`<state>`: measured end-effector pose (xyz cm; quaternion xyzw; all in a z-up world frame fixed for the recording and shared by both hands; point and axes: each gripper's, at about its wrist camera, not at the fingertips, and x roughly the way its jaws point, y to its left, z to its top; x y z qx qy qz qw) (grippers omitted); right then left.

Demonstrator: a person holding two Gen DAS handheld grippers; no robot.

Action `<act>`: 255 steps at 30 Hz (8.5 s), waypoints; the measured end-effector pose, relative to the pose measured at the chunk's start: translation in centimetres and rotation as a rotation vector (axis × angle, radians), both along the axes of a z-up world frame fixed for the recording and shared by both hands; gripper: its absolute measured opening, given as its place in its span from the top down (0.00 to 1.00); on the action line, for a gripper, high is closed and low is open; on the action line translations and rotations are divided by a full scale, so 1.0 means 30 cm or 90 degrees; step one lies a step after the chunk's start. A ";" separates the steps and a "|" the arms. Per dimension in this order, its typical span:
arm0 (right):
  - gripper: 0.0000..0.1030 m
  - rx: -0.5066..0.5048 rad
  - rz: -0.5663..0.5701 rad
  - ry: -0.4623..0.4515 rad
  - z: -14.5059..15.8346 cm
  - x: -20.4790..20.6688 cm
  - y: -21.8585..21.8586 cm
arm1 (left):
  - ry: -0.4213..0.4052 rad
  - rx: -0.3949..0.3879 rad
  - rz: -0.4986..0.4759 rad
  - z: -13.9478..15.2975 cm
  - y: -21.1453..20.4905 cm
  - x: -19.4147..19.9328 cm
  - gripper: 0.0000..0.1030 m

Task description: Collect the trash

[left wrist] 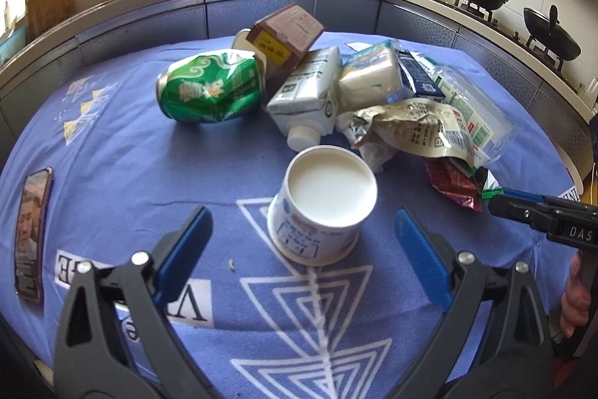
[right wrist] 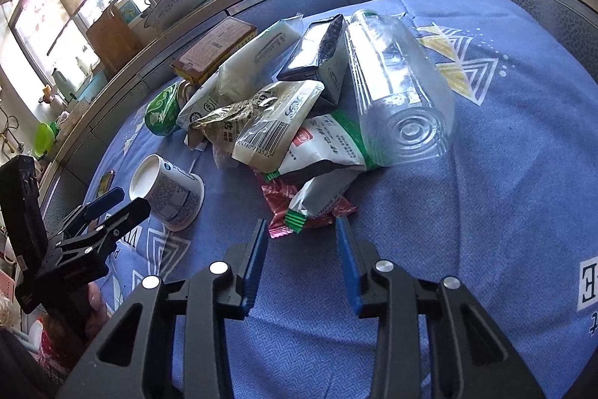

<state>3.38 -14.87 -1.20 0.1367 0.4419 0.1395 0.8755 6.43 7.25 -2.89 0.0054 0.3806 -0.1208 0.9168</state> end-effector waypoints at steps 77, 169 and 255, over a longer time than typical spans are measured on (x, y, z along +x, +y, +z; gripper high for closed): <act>0.99 -0.024 0.109 -0.002 -0.043 -0.036 0.054 | -0.001 -0.041 -0.061 0.018 -0.062 -0.009 0.44; 0.96 0.187 -0.539 -0.133 -0.129 -0.321 -1.504 | 0.090 0.008 -0.599 -0.023 -2.134 0.123 0.32; 0.69 0.251 -0.051 0.048 0.109 0.479 0.111 | -0.037 -0.011 -0.026 -0.024 -0.123 0.323 0.47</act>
